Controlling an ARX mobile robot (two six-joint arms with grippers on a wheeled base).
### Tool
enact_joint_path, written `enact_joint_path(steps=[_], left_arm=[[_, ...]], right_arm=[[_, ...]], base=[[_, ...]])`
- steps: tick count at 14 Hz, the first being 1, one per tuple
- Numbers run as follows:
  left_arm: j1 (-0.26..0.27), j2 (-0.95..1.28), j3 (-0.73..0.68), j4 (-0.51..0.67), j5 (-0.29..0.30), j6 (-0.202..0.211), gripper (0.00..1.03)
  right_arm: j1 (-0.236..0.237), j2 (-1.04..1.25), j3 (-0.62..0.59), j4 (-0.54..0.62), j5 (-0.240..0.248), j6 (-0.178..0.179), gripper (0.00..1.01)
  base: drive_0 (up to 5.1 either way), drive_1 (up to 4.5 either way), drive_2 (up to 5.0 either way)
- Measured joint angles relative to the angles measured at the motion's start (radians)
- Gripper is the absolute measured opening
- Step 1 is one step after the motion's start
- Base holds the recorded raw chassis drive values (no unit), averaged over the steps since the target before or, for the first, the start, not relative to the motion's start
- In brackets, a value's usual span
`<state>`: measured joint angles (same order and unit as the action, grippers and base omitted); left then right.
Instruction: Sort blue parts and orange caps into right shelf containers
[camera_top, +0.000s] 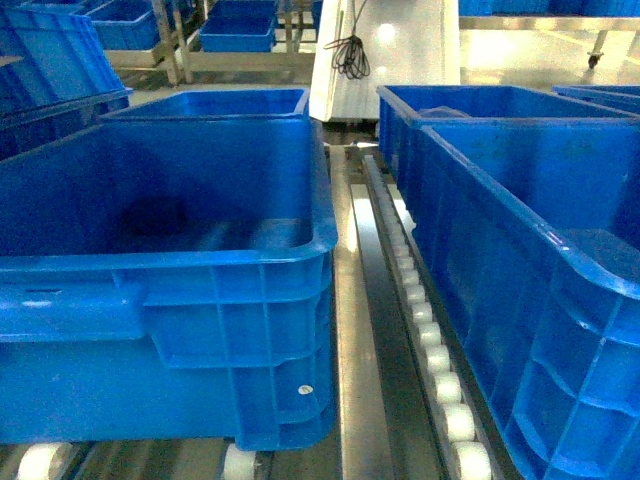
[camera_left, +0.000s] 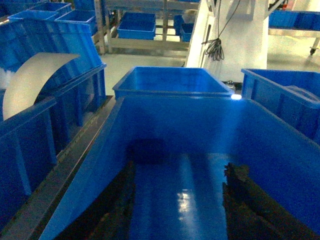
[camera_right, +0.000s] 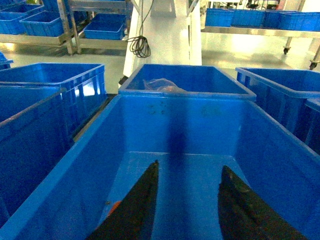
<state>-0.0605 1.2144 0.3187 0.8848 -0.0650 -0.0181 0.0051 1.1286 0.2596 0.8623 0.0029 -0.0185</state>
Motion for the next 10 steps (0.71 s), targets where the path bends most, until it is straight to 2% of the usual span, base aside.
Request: enact_joint_path(steps=[1, 3, 4, 5, 6, 7, 9, 10], left_arm=[[0.003, -0.015, -0.018, 0.0, 0.003, 0.0, 0.43], [0.037, -0.049, -0.05, -0.002, 0.051, 0.001, 0.34], [0.046, -0.063, -0.061, -0.004, 0.058, 0.001, 0.3], [0.056, -0.089, -0.081, -0.006, 0.058, 0.001, 0.23], [0.065, -0.141, -0.116, -0.02, 0.058, 0.001, 0.08], [0.06, -0.221, -0.17, -0.053, 0.065, 0.003, 0.02], [0.06, -0.353, -0.227, -0.126, 0.064, 0.003, 0.02], [0.06, -0.408, -0.254, -0.144, 0.064, 0.003, 0.02]], right_arm=[[0.0, -0.018, -0.016, -0.003, 0.0, 0.001, 0.33], [0.0, -0.049, -0.042, -0.01, 0.0, 0.003, 0.24], [0.0, -0.061, -0.051, -0.014, 0.0, 0.003, 0.2], [0.0, -0.086, -0.068, -0.022, 0.0, 0.003, 0.13], [0.0, -0.134, -0.098, -0.04, 0.0, 0.003, 0.01], [0.0, -0.219, -0.143, -0.081, 0.0, 0.005, 0.01], [0.0, -0.348, -0.19, -0.163, 0.0, 0.007, 0.01], [0.0, -0.364, -0.23, -0.121, 0.0, 0.008, 0.01]], base=[[0.0, 0.0, 0.0], [0.0, 0.0, 0.0], [0.0, 0.0, 0.0], [0.0, 0.0, 0.0], [0.0, 0.0, 0.0], [0.0, 0.0, 0.0], [0.0, 0.0, 0.0], [0.0, 0.0, 0.0]])
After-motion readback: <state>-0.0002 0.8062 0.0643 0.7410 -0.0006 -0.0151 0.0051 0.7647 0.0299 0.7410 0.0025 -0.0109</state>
